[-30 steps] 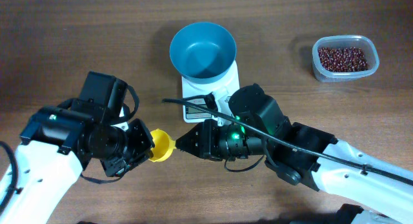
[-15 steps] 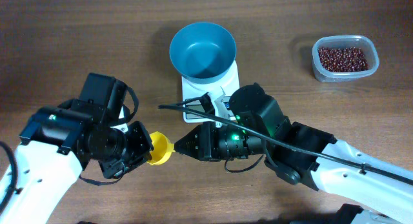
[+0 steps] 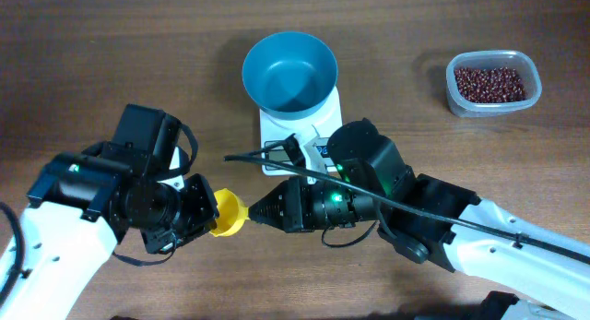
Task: Scoop item into bowl and weigh 50g on scale
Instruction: 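Close the right gripper on the scoop handle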
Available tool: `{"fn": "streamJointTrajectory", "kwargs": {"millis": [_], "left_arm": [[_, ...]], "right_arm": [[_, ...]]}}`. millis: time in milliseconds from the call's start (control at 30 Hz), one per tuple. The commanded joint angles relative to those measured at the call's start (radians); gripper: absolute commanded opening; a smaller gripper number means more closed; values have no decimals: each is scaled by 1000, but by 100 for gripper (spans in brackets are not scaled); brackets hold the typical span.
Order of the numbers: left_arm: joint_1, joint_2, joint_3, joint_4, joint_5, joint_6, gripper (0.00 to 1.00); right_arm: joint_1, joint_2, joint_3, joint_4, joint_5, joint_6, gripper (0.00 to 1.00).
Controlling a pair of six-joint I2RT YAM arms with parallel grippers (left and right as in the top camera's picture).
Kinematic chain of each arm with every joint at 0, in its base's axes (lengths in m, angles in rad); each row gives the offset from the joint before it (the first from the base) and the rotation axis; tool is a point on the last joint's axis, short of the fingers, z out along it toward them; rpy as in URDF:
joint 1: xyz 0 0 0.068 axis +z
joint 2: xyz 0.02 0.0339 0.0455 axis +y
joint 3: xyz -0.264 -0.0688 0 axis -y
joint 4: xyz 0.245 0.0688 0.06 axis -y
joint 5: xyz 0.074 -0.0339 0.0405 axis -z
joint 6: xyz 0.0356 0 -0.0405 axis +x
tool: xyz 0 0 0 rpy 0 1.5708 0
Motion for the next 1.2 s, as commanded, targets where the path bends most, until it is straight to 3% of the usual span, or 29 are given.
{"fn": "streamJointTrajectory", "kwargs": {"millis": [0, 367, 533, 633, 700, 933, 1133, 1167], "left_arm": [[-5, -3, 8, -2, 8, 50, 0], [-5, -3, 8, -21, 8, 68, 0], [-5, -3, 8, -21, 8, 68, 0], [-5, -3, 8, -24, 8, 68, 0], [-5, -3, 8, -33, 8, 69, 0], [-4, -3, 8, -36, 6, 68, 0], [-5, -3, 8, -13, 4, 68, 0], [-5, -3, 8, -13, 4, 68, 0]], "right_arm": [[10, -6, 13, 29, -73, -31, 10], [-29, -6, 13, 29, -104, -31, 10], [-29, -6, 13, 29, -110, -35, 4], [-29, -6, 13, 30, -86, -34, 5], [-29, -6, 13, 29, -79, -34, 13], [-29, -6, 13, 29, -69, -34, 7], [-29, -6, 13, 29, -96, -34, 9], [-29, -6, 13, 29, -100, -34, 14]]}}
